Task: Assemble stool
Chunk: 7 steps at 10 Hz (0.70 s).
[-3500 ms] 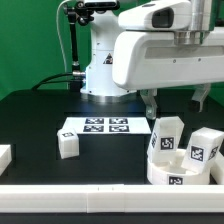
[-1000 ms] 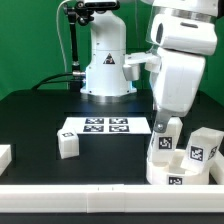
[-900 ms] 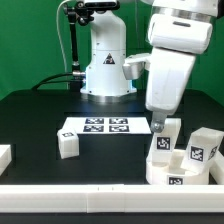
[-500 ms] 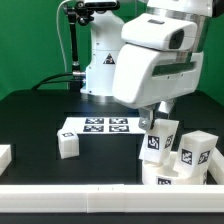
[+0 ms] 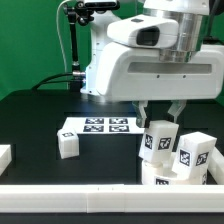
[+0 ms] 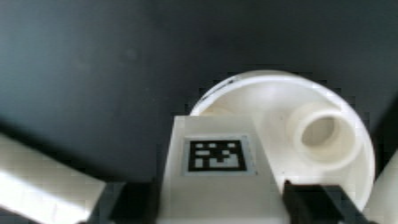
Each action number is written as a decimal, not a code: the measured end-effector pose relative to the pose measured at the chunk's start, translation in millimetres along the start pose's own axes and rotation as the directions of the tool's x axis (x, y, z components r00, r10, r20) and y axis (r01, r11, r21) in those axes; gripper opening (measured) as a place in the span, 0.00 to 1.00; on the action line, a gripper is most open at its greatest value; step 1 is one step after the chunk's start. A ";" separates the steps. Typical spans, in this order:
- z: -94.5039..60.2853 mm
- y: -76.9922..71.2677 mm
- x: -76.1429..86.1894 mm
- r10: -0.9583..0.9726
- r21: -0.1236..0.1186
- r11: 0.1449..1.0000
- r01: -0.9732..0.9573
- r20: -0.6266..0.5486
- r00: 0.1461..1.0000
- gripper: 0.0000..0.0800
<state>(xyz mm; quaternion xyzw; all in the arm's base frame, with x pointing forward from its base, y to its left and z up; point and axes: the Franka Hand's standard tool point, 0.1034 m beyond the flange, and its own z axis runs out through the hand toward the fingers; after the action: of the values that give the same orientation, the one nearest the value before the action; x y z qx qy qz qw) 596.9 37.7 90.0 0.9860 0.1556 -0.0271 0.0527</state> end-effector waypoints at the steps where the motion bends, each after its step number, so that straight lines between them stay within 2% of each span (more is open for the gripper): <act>1: 0.0 -0.4 0.1 0.053 0.001 0.999 -0.053 0.000 0.999 0.42; 4: 0.2 -0.1 0.0 0.244 0.006 0.970 -0.244 0.000 0.970 0.42; 5: 0.9 3.5 -1.1 0.375 0.042 0.926 -0.375 0.007 0.927 0.42; 6: 1.4 5.5 -0.7 0.472 0.061 0.880 -0.471 0.008 0.882 0.42; 7: 1.8 6.6 0.2 0.597 0.085 0.799 -0.596 0.013 0.802 0.42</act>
Offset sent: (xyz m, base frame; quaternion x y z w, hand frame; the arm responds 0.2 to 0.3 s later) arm 0.0000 0.0000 0.0000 0.0000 0.0000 0.1296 0.9916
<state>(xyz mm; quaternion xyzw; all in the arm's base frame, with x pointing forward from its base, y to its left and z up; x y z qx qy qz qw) 599.1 31.3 88.8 0.9864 -0.1632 -0.0086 0.0158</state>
